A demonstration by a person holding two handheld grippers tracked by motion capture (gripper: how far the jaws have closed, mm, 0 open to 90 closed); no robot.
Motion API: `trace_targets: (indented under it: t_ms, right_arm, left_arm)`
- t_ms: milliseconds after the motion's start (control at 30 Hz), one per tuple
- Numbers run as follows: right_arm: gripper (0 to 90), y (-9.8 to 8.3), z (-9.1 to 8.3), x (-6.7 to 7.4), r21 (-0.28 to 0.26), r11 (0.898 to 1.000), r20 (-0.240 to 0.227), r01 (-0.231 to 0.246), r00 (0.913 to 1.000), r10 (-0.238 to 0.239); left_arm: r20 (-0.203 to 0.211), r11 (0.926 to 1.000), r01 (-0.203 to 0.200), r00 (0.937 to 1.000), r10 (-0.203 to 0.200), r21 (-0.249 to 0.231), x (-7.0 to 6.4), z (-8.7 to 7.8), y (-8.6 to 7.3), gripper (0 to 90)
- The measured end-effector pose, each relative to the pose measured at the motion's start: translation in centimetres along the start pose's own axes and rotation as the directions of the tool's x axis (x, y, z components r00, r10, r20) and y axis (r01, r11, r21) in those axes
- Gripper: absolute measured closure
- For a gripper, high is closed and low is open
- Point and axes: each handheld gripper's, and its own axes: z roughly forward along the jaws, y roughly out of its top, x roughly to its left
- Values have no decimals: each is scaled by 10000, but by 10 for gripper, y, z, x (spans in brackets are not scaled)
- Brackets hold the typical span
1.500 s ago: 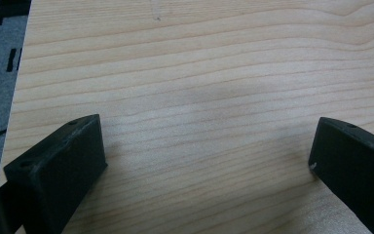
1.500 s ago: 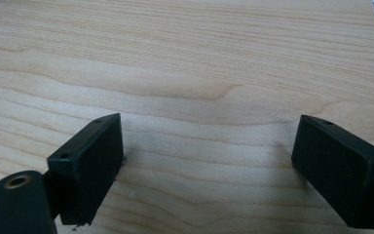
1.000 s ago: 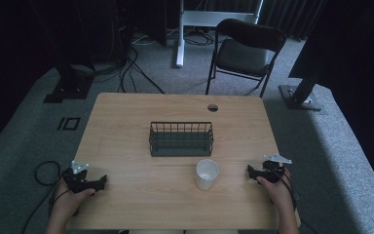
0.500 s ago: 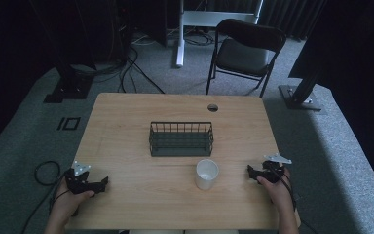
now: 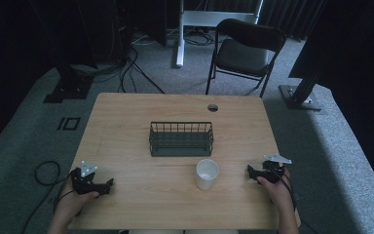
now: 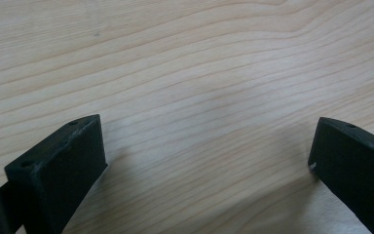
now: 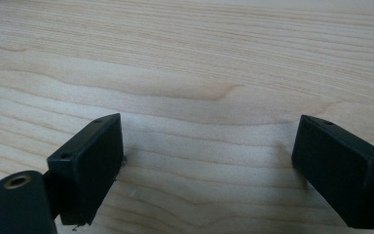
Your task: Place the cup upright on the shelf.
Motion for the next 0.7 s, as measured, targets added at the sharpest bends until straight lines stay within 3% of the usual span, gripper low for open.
trace_targets:
  t_ms: [200,300,333,700]
  right_arm:
    - [110,0,0,0,7,10000,-33,43,10000,-43]
    - [110,0,0,0,6,10000,-35,42,10000,-42]
    - [110,0,0,0,6,10000,-35,45,10000,-45]
    - [110,0,0,0,8,10000,-36,45,10000,-45]
  left_arm:
    - [283,9998,-72,9996,77,-168,-7,2,3,4]
    - [789,9992,-161,9967,189,-361,-13,5,5,4]
    - [949,9986,-452,9943,476,-282,-18,6,6,4]
    - [1257,9928,-1100,9854,1151,-466,-38,7,17,4]
